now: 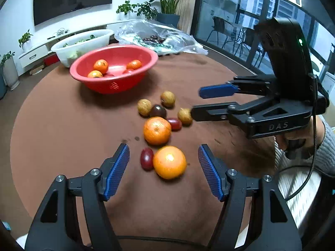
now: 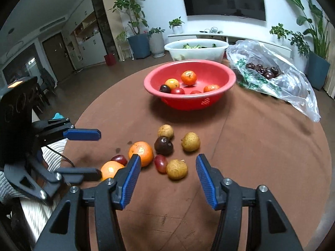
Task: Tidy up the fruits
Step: 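Move both open tools back toward the remaining fruits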
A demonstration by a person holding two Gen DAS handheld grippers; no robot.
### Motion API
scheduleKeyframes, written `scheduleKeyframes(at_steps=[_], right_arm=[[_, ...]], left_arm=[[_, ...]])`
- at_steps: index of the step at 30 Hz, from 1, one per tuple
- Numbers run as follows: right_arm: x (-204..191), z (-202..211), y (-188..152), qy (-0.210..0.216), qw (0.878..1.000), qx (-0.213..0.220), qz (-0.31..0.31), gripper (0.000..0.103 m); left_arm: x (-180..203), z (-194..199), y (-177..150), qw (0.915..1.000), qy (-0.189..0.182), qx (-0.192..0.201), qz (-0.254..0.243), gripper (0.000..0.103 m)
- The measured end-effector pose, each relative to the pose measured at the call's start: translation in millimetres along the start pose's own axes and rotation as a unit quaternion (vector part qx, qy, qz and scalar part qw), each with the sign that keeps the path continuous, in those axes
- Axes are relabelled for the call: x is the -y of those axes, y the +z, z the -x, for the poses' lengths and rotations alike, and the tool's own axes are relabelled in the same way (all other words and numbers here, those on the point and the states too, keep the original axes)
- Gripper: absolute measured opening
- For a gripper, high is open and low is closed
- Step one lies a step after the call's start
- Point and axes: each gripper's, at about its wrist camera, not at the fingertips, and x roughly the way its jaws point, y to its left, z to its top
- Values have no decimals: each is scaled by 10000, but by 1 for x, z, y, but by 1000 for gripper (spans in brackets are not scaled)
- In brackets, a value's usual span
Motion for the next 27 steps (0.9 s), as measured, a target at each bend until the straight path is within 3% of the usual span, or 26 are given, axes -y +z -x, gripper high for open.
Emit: scheduleKeyframes(at_steps=[13, 27], right_arm=[[-30, -18, 8, 77, 9976, -269, 629, 58], [8, -25, 3, -426, 9981, -437, 19, 58]], left_arm=[[4, -8, -6, 9999, 135, -81, -16, 66], [-2, -15, -4, 9998, 174, -107, 17, 66]])
